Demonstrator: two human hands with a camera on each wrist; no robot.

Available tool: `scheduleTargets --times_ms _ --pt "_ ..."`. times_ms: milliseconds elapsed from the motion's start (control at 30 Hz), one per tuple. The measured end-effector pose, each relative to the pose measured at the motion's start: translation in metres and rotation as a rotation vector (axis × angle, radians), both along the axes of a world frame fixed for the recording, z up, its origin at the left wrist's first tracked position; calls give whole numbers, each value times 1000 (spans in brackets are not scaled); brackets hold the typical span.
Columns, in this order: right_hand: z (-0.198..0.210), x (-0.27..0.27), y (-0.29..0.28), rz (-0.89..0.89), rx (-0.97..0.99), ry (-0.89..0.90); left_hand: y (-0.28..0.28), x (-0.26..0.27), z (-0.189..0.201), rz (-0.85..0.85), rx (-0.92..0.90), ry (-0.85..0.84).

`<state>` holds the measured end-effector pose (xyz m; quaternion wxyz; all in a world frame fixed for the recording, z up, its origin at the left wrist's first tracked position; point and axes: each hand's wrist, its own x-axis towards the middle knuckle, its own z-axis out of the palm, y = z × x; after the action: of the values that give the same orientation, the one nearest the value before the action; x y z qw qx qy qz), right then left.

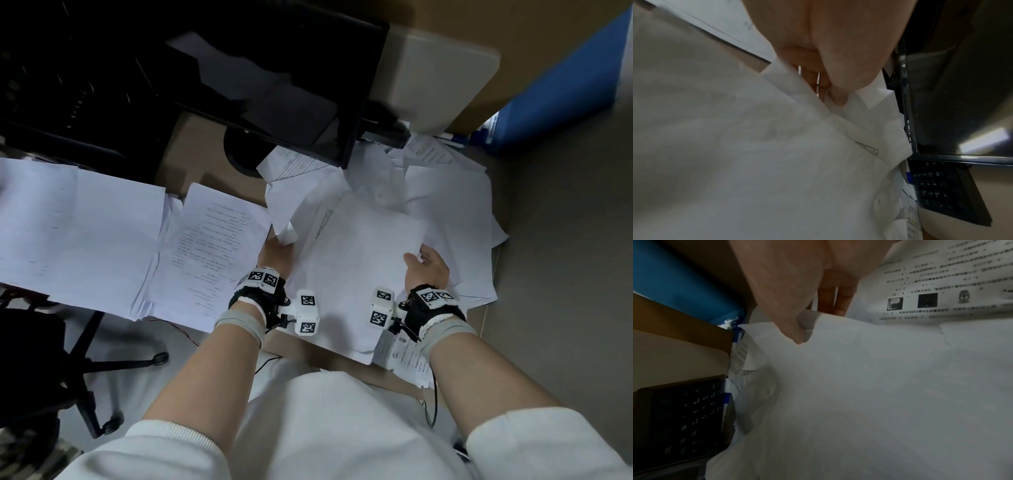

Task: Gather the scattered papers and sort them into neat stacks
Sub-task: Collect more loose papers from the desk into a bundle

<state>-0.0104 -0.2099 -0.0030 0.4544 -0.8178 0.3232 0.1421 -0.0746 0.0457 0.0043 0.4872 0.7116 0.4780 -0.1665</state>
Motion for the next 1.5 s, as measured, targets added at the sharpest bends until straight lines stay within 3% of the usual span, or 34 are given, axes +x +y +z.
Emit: scheduleTargets --times_ms 267,367,533,700,900,1100,1300,1500 --pt "-11 4 -4 31 -141 69 2 1 -11 -11 -19 61" --pt "-10 9 -4 67 -114 27 3 5 -14 49 -101 104" --pt "-8 21 7 149 -31 -42 -5 17 -10 -10 -226 155" --pt "-14 21 5 131 -15 156 -8 20 -18 155 -293 57" --pt "-25 -12 -16 48 -147 502 -16 0 -41 219 -307 128" --pt "-35 -39 -24 174 -164 658 -35 -29 -49 88 -240 136" --pt "-36 -55 -27 150 -103 459 -52 -41 -43 -53 -123 118" --pt "-17 -42 -25 189 -35 217 -44 -44 -39 -17 -69 106"
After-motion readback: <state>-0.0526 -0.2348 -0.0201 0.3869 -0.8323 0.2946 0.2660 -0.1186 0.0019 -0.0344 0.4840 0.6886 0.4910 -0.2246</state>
